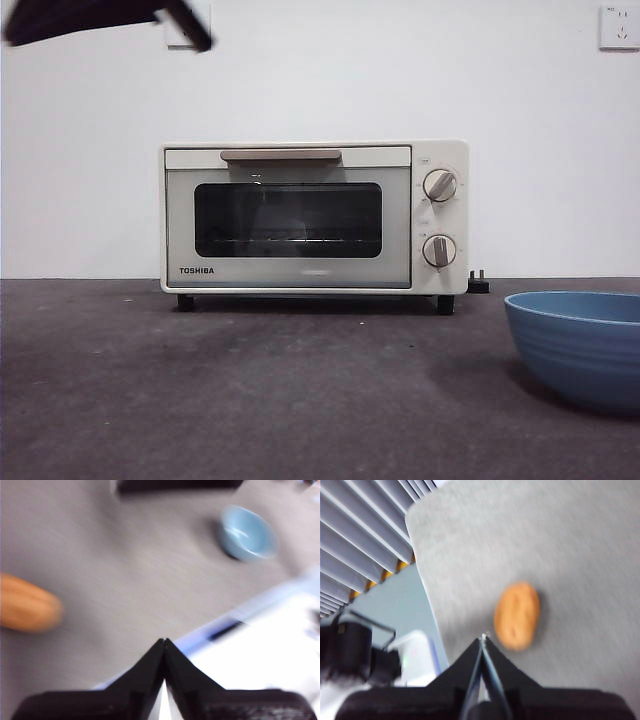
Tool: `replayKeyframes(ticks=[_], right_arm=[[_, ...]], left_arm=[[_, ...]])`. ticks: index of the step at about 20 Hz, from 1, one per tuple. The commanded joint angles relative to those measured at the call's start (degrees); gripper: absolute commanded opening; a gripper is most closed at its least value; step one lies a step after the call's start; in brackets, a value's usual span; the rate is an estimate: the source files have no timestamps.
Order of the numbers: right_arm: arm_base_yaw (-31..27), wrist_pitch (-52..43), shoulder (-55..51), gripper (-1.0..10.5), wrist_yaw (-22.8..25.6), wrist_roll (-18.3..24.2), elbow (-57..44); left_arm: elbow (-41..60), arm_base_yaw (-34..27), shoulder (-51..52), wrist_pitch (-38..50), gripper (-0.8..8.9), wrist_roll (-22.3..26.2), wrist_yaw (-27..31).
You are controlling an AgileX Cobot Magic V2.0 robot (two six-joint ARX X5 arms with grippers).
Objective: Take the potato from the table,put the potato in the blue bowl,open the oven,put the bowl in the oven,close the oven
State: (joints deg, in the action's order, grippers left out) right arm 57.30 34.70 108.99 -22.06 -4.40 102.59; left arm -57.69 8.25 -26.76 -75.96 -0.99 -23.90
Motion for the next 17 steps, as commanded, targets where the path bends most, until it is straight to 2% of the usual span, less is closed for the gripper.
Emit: replayKeyframes(ticks=[1, 2, 3, 5, 7, 9, 11, 12, 14, 17], right_arm=[[1.3, 0.1, 5.4, 0.0, 0.0, 1.4, 5.9], [1.7, 0.3, 7.4, 0.1, 0.1, 1.5, 8.0], [2.1, 0.3, 9.6, 0.5, 0.1, 1.4, 10.1], [2.7, -0.2, 12.5, 1.5, 1.3, 1.5, 12.0], [3.3, -1.2, 14.8, 2.4, 2.6, 1.7, 12.1], [3.5, -1.8, 16.7, 4.0, 3.1, 1.9, 12.1], [4.3, -2.6, 18.7, 5.9, 5.8, 1.9, 12.1], [4.6, -3.0, 19.3, 6.4, 6.9, 2.1, 12.1], [5.0, -4.8, 20.7, 6.7, 7.8, 3.4, 12.1], [5.8, -7.8, 23.3, 6.7, 9.2, 3.3, 12.1]], left_arm=[[-5.0, 0.5, 0.4, 0.4, -0.06, 1.7, 1.6], [-7.0, 0.7, 0.4, 0.3, -0.06, 1.7, 2.7], [-9.2, 0.8, 0.4, 0.3, -0.06, 2.0, 6.3], [-12.4, 0.8, 0.7, 0.2, -0.06, 5.0, 16.8], [-14.5, 0.9, 0.9, 0.1, -0.06, 7.6, 23.9], [-15.4, 1.3, 1.2, 0.1, -0.07, 7.6, 23.3], [-15.5, 1.6, 1.3, 0.2, -0.07, 7.6, 21.9], [-15.5, 1.6, 1.3, 0.2, -0.07, 7.6, 22.0], [-15.5, 1.6, 1.3, 0.2, -0.06, 7.7, 22.9], [-15.5, 1.6, 1.3, 0.2, -0.06, 7.7, 28.0]])
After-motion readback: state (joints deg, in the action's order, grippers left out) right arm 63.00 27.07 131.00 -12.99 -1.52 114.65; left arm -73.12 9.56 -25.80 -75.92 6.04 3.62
